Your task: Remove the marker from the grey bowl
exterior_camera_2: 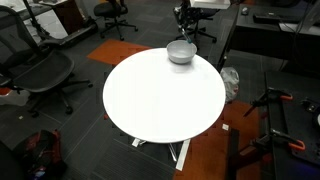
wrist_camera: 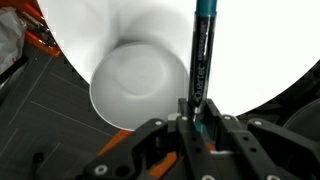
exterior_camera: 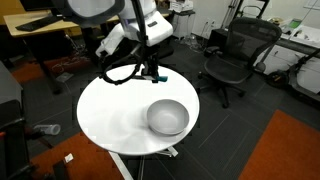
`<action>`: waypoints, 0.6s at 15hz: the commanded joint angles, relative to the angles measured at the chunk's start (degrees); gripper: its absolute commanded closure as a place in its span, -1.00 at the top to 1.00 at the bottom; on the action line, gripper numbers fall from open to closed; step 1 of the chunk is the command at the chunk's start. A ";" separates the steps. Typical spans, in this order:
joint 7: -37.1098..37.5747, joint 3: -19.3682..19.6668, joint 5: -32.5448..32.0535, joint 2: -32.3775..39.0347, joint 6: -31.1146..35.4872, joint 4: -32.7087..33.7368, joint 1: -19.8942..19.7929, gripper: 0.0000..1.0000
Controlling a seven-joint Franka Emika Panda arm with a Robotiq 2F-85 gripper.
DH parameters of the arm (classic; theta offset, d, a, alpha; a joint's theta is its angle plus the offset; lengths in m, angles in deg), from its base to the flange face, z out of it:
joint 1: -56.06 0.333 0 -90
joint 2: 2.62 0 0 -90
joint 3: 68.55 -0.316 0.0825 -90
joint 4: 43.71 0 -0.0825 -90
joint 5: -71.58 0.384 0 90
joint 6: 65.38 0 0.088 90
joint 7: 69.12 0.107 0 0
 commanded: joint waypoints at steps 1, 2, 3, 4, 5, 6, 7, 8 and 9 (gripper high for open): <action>-6.07 -1.83 0.06 -8.68 6.72 -12.47 1.01 -0.91; -7.40 -2.54 0.58 -9.80 7.92 -14.67 1.01 -0.91; -8.31 -3.14 0.93 -10.62 8.78 -16.92 0.93 -0.91; -9.31 -3.79 1.67 -11.42 9.49 -18.86 0.78 -0.91; -10.18 -4.35 2.63 -11.94 10.24 -20.82 0.60 -0.91; -10.23 -4.62 2.94 -12.37 10.18 -22.22 0.61 -0.91; -11.03 -4.95 3.95 -12.31 10.68 -23.47 0.46 -0.91; -11.35 -4.96 4.29 -11.90 11.14 -24.48 0.32 -0.91; -11.72 -5.02 4.95 -11.36 11.69 -25.24 0.19 -0.91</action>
